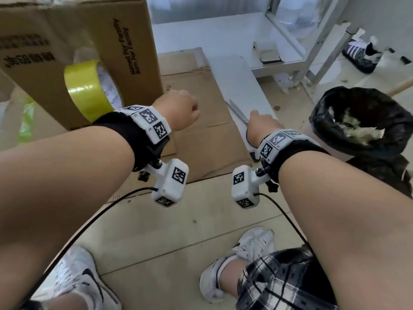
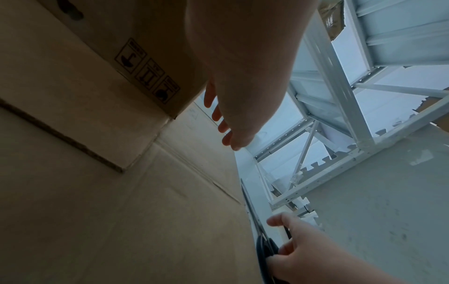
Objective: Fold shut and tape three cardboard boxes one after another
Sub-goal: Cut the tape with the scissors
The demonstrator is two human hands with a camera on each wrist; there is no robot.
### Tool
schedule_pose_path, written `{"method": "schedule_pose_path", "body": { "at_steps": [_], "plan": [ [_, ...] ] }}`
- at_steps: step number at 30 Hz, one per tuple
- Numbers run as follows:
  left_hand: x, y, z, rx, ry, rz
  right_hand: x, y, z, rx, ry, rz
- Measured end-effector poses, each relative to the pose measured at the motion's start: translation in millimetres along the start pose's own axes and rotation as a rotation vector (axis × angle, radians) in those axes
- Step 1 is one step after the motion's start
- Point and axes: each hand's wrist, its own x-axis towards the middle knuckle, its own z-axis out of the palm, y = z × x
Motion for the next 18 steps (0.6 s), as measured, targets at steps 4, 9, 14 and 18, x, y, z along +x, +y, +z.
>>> {"method": "schedule_pose_path", "body": {
  "at_steps": [4,9,14,18],
  "plan": [
    [-3,-5,3,-0.048,-0.002,-0.019,3,-8,-8,0.009,0.068,-0.006],
    [-6,-9,-18,-0.13,0.149,0.02,2,-25,-27,0.282,0.219,0.015],
    [-33,-18,-48,-0.102,0.369,0.202,-2,-57,-54,0.796,0.337,-0.259],
    [-74,-44,-65,-0.007,0.509,0.302,-26,-93,-79,1.007,0.384,-0.475]
  ]
}}
